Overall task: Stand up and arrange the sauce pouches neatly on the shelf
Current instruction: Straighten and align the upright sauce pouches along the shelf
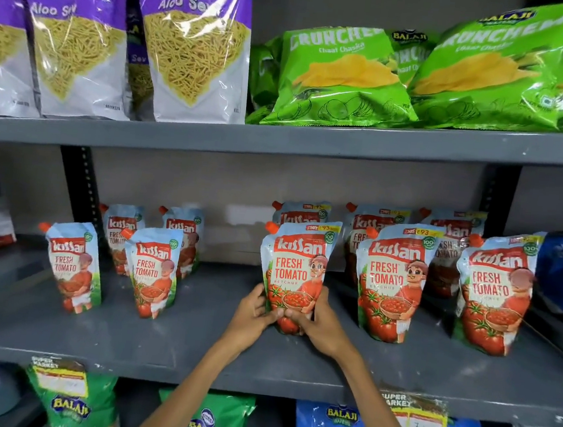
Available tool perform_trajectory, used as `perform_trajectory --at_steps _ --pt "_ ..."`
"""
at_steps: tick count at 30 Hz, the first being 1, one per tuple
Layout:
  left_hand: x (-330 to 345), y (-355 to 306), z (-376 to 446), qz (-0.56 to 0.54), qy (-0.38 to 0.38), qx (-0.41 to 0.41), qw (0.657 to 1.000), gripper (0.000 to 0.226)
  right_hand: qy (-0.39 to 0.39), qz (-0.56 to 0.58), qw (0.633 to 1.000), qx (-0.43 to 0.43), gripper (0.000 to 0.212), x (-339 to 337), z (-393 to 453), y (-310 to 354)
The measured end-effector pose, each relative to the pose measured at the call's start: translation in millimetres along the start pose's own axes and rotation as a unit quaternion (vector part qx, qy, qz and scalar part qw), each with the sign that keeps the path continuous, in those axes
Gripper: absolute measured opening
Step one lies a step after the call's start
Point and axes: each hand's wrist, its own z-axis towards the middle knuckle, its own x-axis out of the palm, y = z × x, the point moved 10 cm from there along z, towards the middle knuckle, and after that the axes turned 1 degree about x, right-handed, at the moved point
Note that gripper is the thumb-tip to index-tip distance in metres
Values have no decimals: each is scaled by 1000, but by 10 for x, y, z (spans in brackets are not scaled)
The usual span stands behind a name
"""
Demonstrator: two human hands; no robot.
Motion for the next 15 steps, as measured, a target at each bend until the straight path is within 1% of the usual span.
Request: perform_trajectory --at_steps 6,15 --pt "46 -71 -55 34 2 -2 999 51 -1 5 1000 -4 61 -4 3 -28" --pt "84 -82 -86 61 3 -5 998 53 -9 8 1000 4 61 -27 2 -40"
